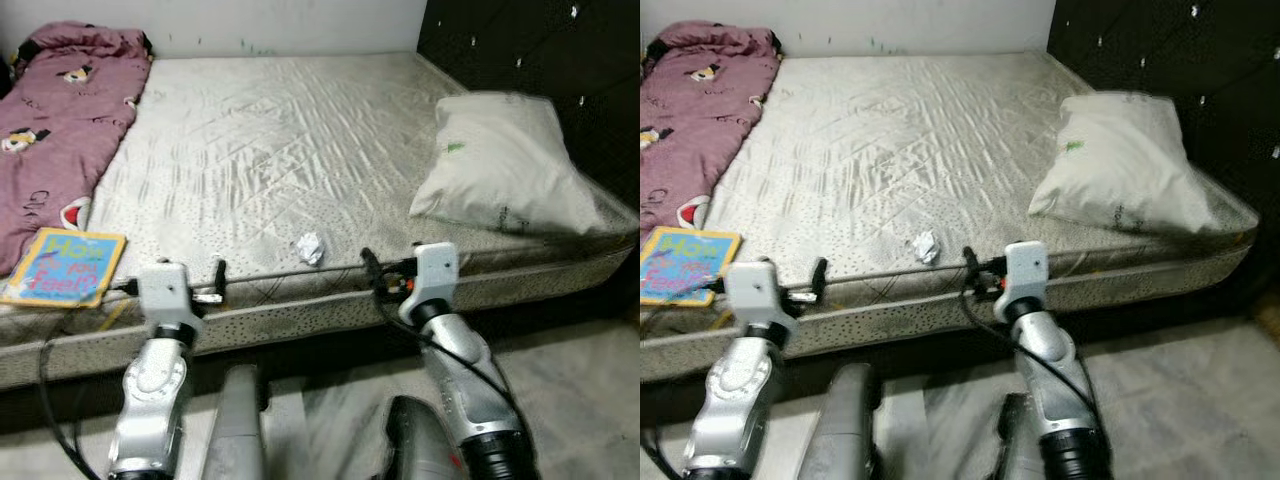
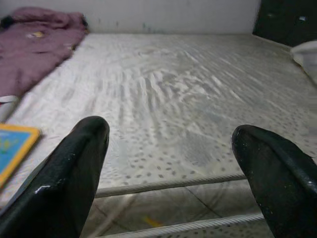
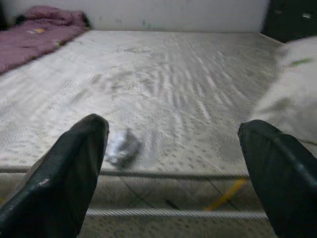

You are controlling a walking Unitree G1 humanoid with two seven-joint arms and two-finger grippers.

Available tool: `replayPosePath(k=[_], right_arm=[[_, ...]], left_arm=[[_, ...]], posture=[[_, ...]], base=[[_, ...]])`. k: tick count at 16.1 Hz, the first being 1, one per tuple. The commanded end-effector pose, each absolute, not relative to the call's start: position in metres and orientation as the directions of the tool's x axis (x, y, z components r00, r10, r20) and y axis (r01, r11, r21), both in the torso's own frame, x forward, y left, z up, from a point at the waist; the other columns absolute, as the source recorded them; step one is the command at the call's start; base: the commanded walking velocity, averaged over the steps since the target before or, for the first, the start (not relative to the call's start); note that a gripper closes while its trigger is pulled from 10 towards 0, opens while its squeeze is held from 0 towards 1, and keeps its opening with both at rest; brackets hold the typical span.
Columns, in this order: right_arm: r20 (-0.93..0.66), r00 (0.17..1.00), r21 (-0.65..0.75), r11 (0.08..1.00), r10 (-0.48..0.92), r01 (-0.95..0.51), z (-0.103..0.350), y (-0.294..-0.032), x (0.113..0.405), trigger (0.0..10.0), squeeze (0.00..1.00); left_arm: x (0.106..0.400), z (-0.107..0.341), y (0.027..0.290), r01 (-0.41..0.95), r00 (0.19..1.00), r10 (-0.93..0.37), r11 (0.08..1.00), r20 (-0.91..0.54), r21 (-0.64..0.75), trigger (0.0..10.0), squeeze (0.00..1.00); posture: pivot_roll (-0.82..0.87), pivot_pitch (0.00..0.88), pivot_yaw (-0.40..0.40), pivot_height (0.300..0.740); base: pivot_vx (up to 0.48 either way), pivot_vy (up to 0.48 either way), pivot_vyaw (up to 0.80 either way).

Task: Clean up the room

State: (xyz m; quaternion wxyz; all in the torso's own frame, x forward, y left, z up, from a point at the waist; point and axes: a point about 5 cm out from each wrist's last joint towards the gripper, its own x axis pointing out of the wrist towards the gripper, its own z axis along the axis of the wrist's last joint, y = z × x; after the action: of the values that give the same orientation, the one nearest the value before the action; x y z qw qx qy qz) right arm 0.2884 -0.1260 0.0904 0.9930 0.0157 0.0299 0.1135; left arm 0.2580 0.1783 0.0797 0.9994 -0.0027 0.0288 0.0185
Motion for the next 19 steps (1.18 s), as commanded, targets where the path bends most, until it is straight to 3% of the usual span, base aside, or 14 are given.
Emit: replayPosePath(k=[1, 8, 13, 19], right_arm=[[-0.037, 0.973, 0.033, 0.973, 0.230, -0.228, 0.096, -0.126, 0.291, 10.0, 0.00], [-0.034, 0.965, 0.019, 0.965, 0.261, -0.261, 0.098, -0.122, 0.292, 10.0, 0.00], [-0.033, 0.963, -0.001, 0.963, 0.269, -0.269, 0.099, -0.121, 0.293, 10.0, 0.00], [-0.020, 0.953, -0.028, 0.952, 0.303, -0.303, 0.103, -0.115, 0.295, 10.0, 0.00]], left_arm=[[0.261, 0.084, 0.178, -0.032, 0.998, 0.032, 0.999, -0.045, 0.005, 10.0, 0.00], [0.263, 0.085, 0.179, -0.040, 0.998, 0.040, 0.999, -0.045, 0.007, 10.0, 0.00], [0.264, 0.087, 0.179, -0.046, 0.998, 0.046, 0.999, -0.040, 0.009, 10.0, 0.00], [0.266, 0.090, 0.178, -0.048, 0.998, 0.048, 0.999, -0.030, 0.012, 10.0, 0.00]], posture=[[0.09, 0.000, -0.020, 0.574], [0.09, 0.000, -0.024, 0.489], [0.09, 0.000, -0.020, 0.489], [0.09, 0.000, -0.021, 0.489]], base=[[0.000, 0.000, 0.00], [0.000, 0.000, 0.00], [0.000, 0.000, 0.00], [0.000, 0.000, 0.61]])
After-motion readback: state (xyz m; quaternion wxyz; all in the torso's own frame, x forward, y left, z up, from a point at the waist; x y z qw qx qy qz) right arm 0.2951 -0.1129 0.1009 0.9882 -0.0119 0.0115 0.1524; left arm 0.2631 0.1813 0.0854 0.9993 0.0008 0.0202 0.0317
